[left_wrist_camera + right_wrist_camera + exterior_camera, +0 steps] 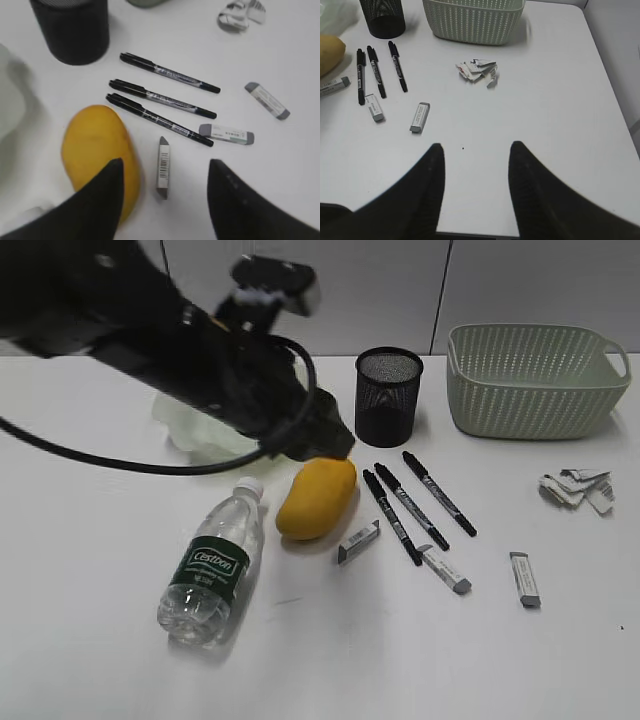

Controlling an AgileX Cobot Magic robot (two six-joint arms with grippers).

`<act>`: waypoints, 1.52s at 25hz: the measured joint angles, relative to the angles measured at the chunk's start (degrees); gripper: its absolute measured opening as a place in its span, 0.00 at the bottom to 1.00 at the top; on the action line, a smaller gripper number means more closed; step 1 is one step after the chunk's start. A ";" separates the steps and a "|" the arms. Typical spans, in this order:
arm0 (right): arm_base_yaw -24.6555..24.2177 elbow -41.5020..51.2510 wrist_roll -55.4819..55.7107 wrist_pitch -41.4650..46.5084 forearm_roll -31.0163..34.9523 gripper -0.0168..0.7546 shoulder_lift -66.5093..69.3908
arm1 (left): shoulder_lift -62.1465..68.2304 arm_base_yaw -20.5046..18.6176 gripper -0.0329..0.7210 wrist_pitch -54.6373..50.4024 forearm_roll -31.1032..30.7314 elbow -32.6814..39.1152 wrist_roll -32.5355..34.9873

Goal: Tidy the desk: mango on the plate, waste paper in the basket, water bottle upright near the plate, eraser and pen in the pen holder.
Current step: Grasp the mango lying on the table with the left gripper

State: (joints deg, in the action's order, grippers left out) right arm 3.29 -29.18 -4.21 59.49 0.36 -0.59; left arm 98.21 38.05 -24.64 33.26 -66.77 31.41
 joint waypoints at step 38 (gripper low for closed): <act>0.00 0.00 0.00 0.00 1.74 0.47 0.00 | 25.97 4.55 0.83 -13.00 -38.77 -22.15 -40.07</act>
State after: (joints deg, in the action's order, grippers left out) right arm 3.29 -29.18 -4.21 59.49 2.10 -0.59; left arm 124.18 42.60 -37.64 -5.51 -88.92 -8.66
